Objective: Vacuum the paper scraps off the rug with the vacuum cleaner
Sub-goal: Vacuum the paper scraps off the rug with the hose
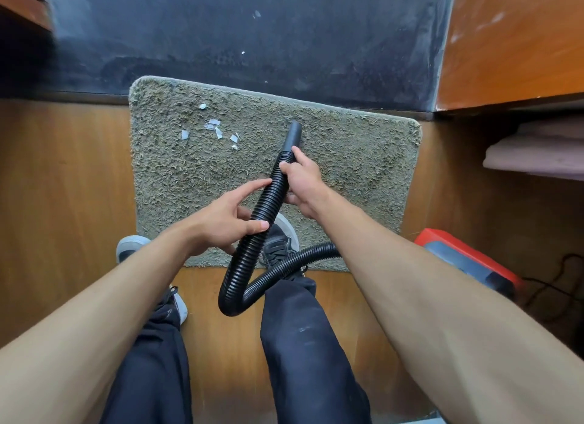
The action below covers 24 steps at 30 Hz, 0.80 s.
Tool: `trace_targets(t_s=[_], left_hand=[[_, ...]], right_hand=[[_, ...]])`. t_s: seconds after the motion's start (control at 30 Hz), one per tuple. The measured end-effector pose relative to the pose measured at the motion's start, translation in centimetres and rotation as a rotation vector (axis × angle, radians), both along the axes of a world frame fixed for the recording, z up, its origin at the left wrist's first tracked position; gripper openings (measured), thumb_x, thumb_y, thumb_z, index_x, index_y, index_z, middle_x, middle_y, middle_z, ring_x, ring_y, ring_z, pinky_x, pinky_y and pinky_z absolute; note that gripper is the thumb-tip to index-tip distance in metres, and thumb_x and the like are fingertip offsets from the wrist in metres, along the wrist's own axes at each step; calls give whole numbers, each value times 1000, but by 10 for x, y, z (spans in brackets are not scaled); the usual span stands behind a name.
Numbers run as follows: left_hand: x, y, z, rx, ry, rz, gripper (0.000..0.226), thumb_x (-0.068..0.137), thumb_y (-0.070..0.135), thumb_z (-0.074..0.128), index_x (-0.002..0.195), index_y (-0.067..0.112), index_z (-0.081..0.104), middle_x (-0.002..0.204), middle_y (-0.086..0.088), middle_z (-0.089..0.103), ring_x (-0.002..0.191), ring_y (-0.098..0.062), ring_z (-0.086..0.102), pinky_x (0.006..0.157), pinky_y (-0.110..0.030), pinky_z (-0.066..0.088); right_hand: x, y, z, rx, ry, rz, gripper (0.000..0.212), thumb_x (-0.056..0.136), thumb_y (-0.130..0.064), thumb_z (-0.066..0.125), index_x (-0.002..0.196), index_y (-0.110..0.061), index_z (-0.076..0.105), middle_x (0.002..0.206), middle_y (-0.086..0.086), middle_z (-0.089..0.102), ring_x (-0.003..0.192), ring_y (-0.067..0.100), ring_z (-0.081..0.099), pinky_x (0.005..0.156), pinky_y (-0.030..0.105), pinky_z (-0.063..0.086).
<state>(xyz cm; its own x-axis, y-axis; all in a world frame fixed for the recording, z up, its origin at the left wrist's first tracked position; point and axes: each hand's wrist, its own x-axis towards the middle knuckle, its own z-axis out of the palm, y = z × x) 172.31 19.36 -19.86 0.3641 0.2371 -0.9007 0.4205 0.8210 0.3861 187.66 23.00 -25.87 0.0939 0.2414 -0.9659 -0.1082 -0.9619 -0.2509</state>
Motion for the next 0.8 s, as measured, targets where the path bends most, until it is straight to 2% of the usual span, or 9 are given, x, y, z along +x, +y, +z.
trace_targets(t_s=[0.1, 0.2, 0.23, 0.33, 0.43, 0.5, 0.63, 0.73, 0.8], left_hand=[[16, 6, -2, -9, 15, -83, 72, 96, 5, 59, 142, 54, 35, 101, -16, 66, 81, -25, 69, 65, -51, 62], [41, 13, -8, -6, 33, -203, 72, 96, 3, 58, 143, 53, 34, 99, -17, 63, 74, -26, 66, 58, -47, 60], [49, 14, -10, 5, 37, -246, 72, 96, 3, 58, 143, 52, 34, 99, -16, 63, 74, -26, 65, 60, -47, 60], [71, 19, -15, 60, 32, -376, 73, 94, 5, 60, 145, 50, 32, 106, -18, 64, 85, -31, 66, 74, -58, 59], [89, 21, -15, 124, 23, -479, 74, 94, 11, 61, 148, 49, 29, 113, -10, 62, 93, -28, 65, 86, -45, 58], [100, 22, -15, 198, 45, -560, 74, 94, 17, 63, 150, 49, 27, 118, -9, 60, 95, -23, 58, 90, -36, 53], [120, 24, -21, 259, 47, -665, 75, 94, 20, 62, 152, 46, 23, 128, -9, 59, 102, -24, 56, 87, -31, 47], [137, 27, -23, 278, 39, -714, 74, 94, 20, 61, 153, 44, 23, 134, -8, 57, 119, -26, 56, 95, -31, 44], [144, 27, -25, 292, 39, -738, 74, 94, 21, 62, 153, 44, 23, 136, -7, 57, 120, -26, 56, 96, -31, 44]], right_hand=[[16, -9, -3, -17, -33, -80, 61, 100, -7, 46, 151, -34, 29, 129, 5, 58, 87, 18, 60, 75, 40, 57], [36, -20, -7, -44, -99, -192, 60, 99, -7, 47, 150, -35, 31, 129, 5, 58, 87, 18, 61, 83, 47, 57], [43, -23, -8, -49, -119, -232, 60, 99, -7, 47, 150, -36, 31, 128, 4, 58, 85, 17, 60, 80, 46, 57], [65, -32, -6, -67, -161, -349, 60, 100, -6, 45, 150, -35, 29, 121, 5, 57, 87, 19, 60, 69, 41, 55], [85, -37, -7, -76, -181, -404, 60, 101, -6, 44, 151, -36, 29, 128, 9, 57, 100, 26, 61, 80, 48, 55], [94, -38, -8, -70, -192, -419, 60, 101, -6, 42, 151, -36, 27, 129, 10, 56, 100, 26, 61, 86, 50, 53], [109, -41, -10, -77, -250, -460, 61, 100, -5, 40, 151, -36, 28, 125, 10, 56, 100, 27, 59, 86, 50, 53], [123, -46, -12, -102, -265, -513, 61, 100, -3, 40, 151, -35, 29, 133, 13, 53, 108, 32, 59, 86, 53, 53], [132, -48, -14, -109, -259, -524, 61, 100, -3, 40, 151, -35, 29, 135, 15, 52, 110, 33, 58, 89, 55, 52]])
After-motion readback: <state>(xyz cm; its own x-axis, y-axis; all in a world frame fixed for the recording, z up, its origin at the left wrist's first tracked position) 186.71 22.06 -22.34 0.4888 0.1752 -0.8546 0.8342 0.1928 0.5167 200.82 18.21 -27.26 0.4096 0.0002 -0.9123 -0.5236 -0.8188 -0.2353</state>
